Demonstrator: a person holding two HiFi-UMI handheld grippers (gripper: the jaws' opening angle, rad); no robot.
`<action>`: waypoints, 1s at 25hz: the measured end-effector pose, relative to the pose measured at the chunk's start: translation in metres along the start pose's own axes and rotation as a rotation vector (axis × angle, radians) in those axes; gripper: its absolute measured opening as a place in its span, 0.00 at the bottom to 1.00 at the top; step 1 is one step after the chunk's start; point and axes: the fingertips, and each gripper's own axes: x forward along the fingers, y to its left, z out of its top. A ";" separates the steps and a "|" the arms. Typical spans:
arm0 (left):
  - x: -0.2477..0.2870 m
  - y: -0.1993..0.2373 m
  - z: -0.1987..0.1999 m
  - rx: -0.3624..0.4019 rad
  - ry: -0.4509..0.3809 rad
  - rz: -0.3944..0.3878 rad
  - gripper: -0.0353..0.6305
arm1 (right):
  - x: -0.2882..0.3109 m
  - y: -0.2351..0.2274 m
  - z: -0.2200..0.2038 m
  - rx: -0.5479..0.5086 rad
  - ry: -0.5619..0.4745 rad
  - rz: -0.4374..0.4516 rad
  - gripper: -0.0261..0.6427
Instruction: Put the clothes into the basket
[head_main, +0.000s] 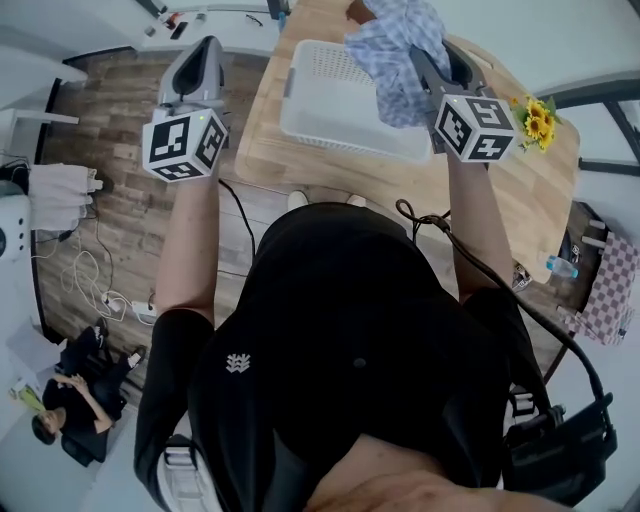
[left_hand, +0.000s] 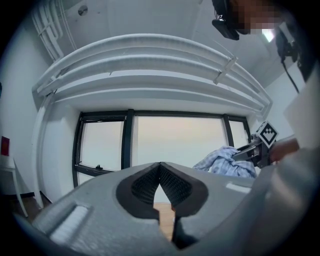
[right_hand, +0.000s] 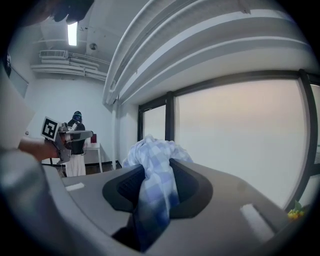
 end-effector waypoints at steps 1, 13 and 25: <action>-0.003 0.003 -0.001 0.000 0.001 0.009 0.06 | 0.003 0.005 0.000 -0.003 0.001 0.012 0.23; -0.019 0.020 -0.002 0.000 -0.002 0.073 0.05 | 0.029 0.044 -0.013 -0.018 0.006 0.110 0.23; 0.004 0.010 -0.032 -0.026 0.036 0.049 0.05 | 0.040 0.041 -0.047 0.009 0.032 0.098 0.23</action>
